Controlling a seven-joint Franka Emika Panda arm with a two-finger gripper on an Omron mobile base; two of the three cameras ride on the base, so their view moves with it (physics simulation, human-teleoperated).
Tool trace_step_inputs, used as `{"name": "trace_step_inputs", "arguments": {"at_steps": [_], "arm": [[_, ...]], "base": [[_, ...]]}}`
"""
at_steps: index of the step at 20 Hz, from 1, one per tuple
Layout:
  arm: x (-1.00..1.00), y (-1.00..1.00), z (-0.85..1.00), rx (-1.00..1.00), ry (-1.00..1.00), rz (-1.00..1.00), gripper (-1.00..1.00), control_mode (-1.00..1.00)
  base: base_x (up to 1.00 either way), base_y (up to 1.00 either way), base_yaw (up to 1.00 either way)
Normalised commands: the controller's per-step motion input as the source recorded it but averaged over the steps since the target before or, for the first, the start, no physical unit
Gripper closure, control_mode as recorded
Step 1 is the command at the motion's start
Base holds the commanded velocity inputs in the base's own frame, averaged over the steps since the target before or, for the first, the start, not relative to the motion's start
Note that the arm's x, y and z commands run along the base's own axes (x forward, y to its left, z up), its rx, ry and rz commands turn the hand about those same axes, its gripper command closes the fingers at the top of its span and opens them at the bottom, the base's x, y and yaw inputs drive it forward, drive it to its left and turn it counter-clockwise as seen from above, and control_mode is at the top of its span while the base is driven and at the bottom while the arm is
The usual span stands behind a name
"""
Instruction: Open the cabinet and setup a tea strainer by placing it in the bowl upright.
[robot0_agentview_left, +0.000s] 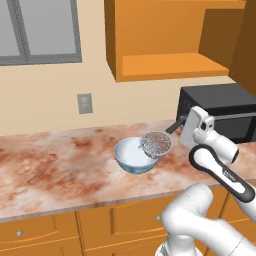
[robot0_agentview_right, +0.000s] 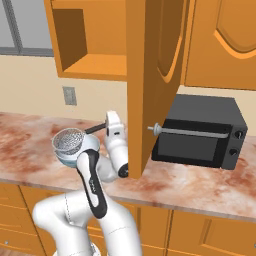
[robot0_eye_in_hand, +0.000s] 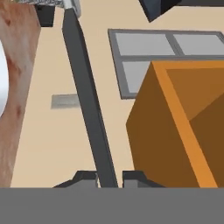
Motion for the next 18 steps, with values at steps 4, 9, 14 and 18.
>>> {"name": "trace_step_inputs", "arguments": {"at_steps": [4, 9, 14, 18], "arm": [[0.05, 0.31, -0.25, 0.06, 0.00, 0.00, 1.00, -1.00], [0.04, 0.38, -0.07, -0.05, 0.00, 0.00, 1.00, -1.00], [0.13, 0.32, -0.20, -0.03, 0.08, 0.00, 1.00, -1.00], [0.12, 0.14, -0.32, 0.00, 0.03, 0.00, 1.00, -1.00]], "base": [[0.00, 0.00, 0.00], [0.00, 0.00, 0.00], [0.00, 0.00, 0.00], [0.00, 0.00, 0.00]]}}
